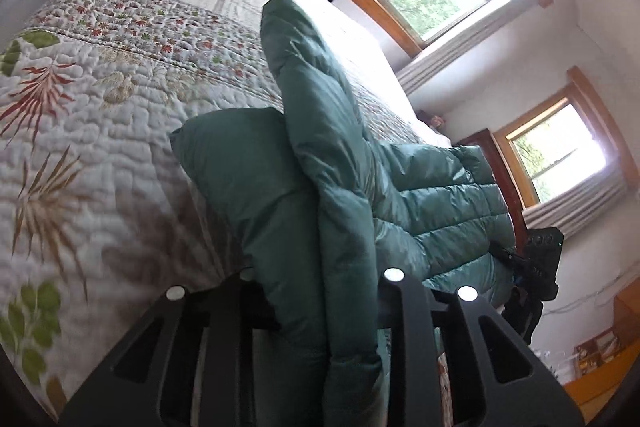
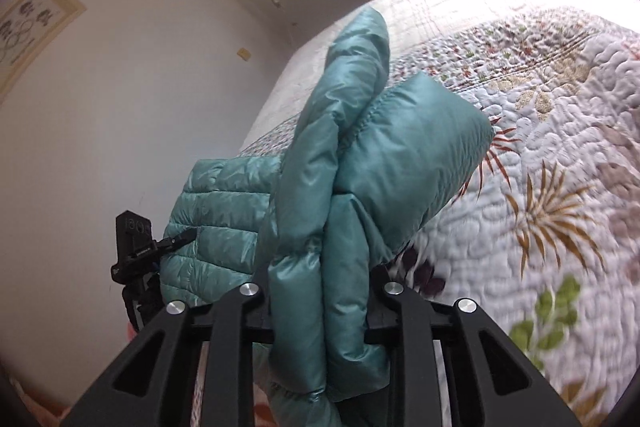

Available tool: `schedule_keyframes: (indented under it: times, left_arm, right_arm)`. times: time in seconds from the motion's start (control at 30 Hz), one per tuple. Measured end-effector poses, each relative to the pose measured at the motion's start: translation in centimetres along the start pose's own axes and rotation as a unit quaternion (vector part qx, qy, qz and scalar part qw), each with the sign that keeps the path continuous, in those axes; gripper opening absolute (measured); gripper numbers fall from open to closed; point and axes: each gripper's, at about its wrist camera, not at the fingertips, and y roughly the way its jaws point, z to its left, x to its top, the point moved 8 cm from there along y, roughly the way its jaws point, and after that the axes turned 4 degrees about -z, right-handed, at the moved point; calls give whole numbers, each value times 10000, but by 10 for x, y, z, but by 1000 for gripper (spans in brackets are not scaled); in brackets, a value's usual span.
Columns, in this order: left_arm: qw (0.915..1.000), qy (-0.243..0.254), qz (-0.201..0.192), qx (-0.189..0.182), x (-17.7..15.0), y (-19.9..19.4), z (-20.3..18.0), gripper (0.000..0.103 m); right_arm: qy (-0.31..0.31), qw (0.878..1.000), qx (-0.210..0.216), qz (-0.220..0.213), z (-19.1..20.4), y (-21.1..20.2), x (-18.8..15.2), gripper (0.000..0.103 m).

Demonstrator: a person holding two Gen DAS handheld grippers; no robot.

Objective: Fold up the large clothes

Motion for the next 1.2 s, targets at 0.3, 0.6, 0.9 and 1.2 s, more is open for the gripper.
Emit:
schedule_keyframes:
  times: [0.3,0.6,0.9,1.2]
  left_arm:
    - [9990,383,203,-79,-93,-71,-23,25]
    - [9990,21,413,174,-133,-54,32,32]
    - [9985,87,228,488,-105,-31,42,40]
    - [9969,-51,3,782,-92,-57,57,59]
  right_arm:
    - [-132,9999,60,-21,26,-75,-87,26]
    - [413,9987,-261,123,-14,-72,-139,29]
    - [431,9975,-518,225,-37,-31,-113,32]
    - [694,9956,-628,31,-51,-60,-121,55]
